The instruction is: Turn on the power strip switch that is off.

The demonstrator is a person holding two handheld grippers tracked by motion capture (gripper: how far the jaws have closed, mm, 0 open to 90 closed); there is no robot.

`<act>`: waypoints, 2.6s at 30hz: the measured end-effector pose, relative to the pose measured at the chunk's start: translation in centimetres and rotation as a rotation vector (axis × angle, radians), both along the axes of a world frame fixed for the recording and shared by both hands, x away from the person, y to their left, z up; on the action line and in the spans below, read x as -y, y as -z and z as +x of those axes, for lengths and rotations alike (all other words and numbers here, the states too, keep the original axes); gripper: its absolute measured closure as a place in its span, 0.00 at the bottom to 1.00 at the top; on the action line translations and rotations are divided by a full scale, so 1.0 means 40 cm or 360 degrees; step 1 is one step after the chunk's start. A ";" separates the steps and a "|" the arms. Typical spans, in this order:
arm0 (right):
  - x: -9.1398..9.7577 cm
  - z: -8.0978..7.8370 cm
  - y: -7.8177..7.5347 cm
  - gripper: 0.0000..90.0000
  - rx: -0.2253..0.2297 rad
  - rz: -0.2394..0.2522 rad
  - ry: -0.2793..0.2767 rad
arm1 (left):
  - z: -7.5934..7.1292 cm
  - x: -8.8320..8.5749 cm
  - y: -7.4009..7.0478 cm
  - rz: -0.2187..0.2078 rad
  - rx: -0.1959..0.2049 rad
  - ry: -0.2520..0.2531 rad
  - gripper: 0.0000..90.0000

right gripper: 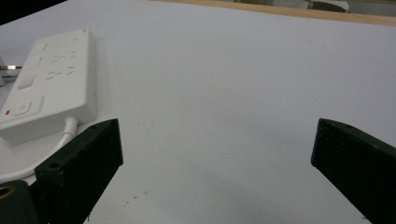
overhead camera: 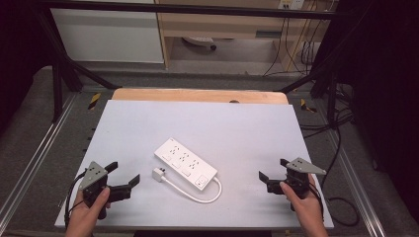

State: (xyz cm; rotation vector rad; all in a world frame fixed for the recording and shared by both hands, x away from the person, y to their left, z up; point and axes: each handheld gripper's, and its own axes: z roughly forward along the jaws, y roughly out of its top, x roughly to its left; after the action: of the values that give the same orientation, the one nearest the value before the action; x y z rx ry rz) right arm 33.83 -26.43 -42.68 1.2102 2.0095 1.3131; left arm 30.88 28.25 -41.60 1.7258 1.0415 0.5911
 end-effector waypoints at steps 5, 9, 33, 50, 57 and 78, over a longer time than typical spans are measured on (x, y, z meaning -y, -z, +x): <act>-0.011 -0.006 -0.013 0.03 -0.0004 0.0057 -0.0035 | -0.004 0.001 -0.003 0.0024 0.0011 0.0004 0.06; -0.016 -0.011 -0.026 0.03 0.0010 0.0061 -0.0042 | -0.005 0.004 -0.002 -0.0006 0.0004 0.0013 0.06; -0.090 0.010 -0.112 0.05 0.0051 0.0041 -0.0180 | -0.001 0.011 0.007 0.0027 -0.0013 0.0016 0.06; -0.173 0.047 -0.157 0.05 0.0060 0.0017 -0.0313 | 0.000 0.015 0.010 0.0038 -0.0026 0.0024 0.06; -0.193 0.060 -0.166 0.06 0.0055 0.0027 -0.0340 | 0.001 0.013 0.011 0.0036 -0.0027 0.0025 0.07; -0.291 0.092 -0.160 0.06 0.0018 -0.0004 -0.0454 | 0.002 0.012 0.011 0.0041 -0.0031 0.0037 0.06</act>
State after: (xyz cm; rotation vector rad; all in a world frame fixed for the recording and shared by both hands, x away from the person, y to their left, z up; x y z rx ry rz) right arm 37.49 -14.80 -36.27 0.9367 2.2370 1.4425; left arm 30.94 27.76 -42.03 1.7669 1.0301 0.5765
